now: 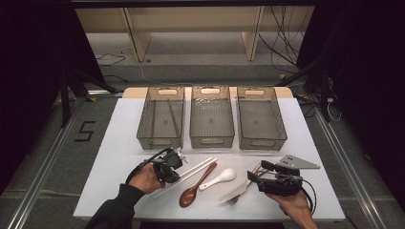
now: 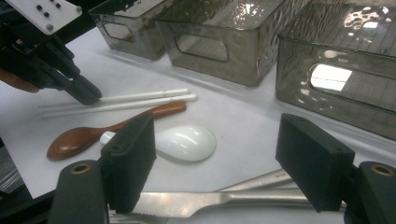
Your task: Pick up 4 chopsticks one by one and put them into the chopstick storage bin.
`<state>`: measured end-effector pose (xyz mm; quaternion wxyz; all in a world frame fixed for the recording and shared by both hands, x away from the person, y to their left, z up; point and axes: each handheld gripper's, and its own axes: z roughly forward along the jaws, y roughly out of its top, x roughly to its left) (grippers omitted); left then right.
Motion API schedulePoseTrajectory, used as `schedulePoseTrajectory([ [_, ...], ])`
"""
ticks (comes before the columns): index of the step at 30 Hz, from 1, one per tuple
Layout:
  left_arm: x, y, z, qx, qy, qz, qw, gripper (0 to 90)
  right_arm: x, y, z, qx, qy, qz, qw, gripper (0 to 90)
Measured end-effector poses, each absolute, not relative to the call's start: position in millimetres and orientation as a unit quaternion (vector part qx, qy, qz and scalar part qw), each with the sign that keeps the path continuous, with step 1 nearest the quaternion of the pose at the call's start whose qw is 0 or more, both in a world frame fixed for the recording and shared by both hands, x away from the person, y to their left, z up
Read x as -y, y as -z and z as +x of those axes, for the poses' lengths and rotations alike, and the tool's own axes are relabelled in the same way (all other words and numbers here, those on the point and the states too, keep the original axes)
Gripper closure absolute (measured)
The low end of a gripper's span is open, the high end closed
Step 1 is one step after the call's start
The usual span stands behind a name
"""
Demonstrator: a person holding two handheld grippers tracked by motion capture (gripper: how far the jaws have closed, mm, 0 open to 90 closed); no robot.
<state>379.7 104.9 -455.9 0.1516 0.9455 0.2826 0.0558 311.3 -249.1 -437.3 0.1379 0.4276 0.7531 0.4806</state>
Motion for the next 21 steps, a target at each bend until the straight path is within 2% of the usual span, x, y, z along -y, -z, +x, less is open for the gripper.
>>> schedulePoseTrajectory([
  [21,-111,435,375,-0.278,-0.076,0.943,0.169,85.0,249,437,312,-0.753,-0.482,0.427,0.138,29.1],
])
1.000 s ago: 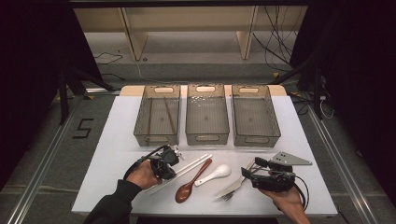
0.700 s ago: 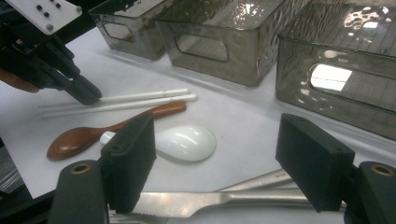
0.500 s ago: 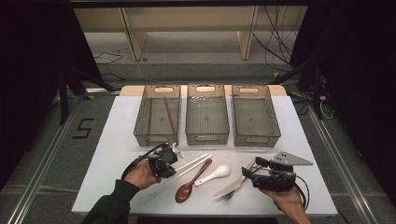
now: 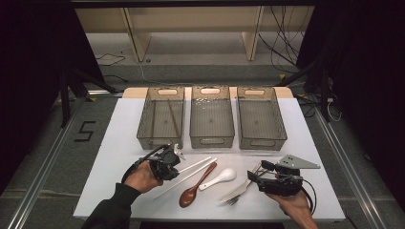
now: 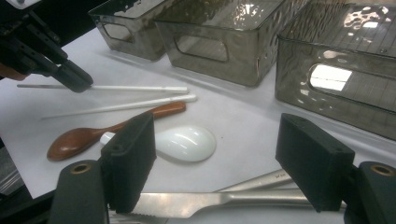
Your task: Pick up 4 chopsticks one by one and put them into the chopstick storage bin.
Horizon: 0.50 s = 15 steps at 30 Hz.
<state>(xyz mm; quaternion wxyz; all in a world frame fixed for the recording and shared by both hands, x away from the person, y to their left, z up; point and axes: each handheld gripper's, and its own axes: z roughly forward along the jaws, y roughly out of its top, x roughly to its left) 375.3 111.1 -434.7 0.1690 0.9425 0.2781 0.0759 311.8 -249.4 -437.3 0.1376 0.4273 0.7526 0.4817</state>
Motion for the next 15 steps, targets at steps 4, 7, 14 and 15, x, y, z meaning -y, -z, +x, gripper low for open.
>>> schedulePoseTrajectory([
  [4,-112.9,432.8,375.3,-0.278,-0.078,0.942,0.170,85.0,249.2,437.3,311.7,-0.753,-0.482,0.427,0.137,29.2],
  [7,-114.4,431.9,375.5,-0.280,-0.077,0.941,0.172,85.0,249.1,437.4,311.9,-0.753,-0.481,0.428,0.137,29.3],
  [14,-116.9,434.5,376.7,-0.282,-0.075,0.941,0.169,85.0,249.3,437.3,312.0,-0.753,-0.482,0.427,0.137,29.3],
  [15,-117.0,432.8,376.0,-0.284,-0.078,0.939,0.176,85.0,249.2,437.3,312.0,-0.753,-0.481,0.428,0.137,29.3],
])
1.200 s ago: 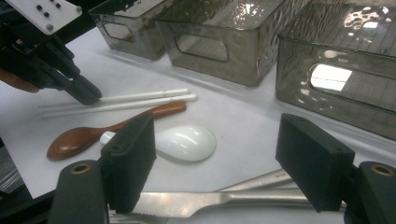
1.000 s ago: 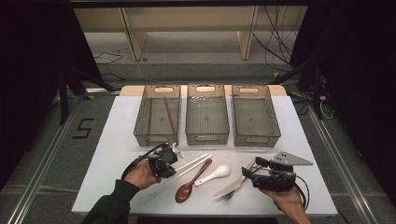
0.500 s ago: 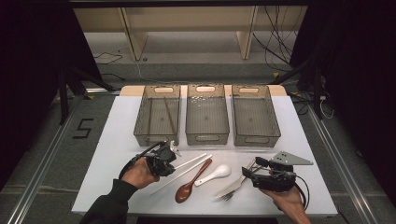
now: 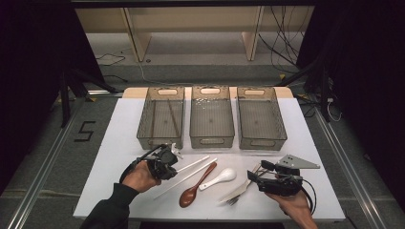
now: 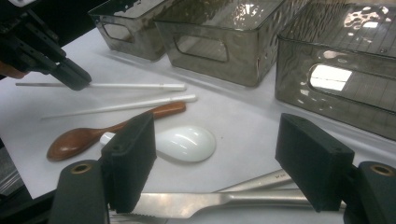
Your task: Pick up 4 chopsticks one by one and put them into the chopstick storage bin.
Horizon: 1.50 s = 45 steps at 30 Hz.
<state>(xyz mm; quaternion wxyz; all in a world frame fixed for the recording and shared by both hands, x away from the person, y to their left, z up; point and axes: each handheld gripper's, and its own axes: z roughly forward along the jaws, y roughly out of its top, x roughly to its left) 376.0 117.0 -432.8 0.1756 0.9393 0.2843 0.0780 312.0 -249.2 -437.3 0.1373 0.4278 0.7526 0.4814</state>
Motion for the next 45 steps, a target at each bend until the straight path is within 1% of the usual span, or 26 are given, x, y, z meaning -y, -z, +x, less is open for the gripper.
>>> schedulePoseTrajectory([
  [19,-120,409,368,-0.273,-0.109,0.937,0.188,85.0,249,437,312,-0.753,-0.481,0.427,0.137,29.4],
  [45,-135,376,358,-0.281,-0.143,0.924,0.215,85.0,249,438,313,-0.755,-0.479,0.426,0.137,29.4],
])
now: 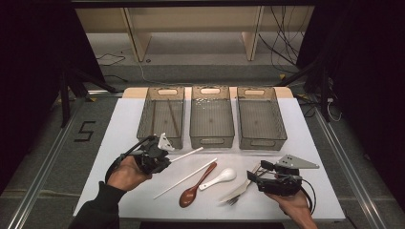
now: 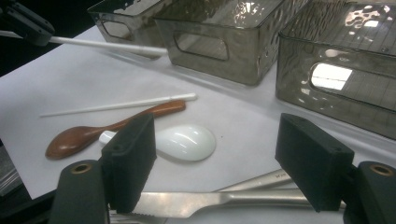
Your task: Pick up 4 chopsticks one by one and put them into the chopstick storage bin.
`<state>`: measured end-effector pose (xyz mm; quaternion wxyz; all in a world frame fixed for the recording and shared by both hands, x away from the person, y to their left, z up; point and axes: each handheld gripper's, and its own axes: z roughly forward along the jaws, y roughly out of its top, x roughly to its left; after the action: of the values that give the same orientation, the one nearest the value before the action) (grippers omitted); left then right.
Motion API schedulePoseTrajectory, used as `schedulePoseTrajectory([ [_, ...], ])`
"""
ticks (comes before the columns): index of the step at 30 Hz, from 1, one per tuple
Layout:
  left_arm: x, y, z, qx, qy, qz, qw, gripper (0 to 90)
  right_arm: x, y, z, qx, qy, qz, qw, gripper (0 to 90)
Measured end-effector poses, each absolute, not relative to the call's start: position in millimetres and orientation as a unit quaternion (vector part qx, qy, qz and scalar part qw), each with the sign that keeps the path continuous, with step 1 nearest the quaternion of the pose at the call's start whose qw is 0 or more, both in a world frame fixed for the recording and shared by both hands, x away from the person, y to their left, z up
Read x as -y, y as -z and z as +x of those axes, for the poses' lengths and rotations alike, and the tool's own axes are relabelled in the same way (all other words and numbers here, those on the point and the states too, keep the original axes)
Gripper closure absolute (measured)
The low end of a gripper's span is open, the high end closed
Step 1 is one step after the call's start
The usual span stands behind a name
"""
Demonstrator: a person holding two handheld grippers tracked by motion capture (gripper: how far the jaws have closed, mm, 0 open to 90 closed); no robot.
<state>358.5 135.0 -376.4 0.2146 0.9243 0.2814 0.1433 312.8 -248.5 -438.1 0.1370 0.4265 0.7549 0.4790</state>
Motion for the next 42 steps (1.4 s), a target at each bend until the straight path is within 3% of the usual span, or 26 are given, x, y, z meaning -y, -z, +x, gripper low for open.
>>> schedulePoseTrajectory([
  [16,-155,344,371,-0.311,-0.179,0.899,0.249,84.9,248,438,313,-0.756,-0.479,0.424,0.137,29.4],
  [28,-181,338,426,-0.370,-0.201,0.877,0.231,85.0,249,438,314,-0.755,-0.480,0.426,0.136,29.4],
  [42,-183,350,486,-0.405,-0.197,0.867,0.212,85.0,249,438,313,-0.755,-0.481,0.425,0.137,29.4],
])
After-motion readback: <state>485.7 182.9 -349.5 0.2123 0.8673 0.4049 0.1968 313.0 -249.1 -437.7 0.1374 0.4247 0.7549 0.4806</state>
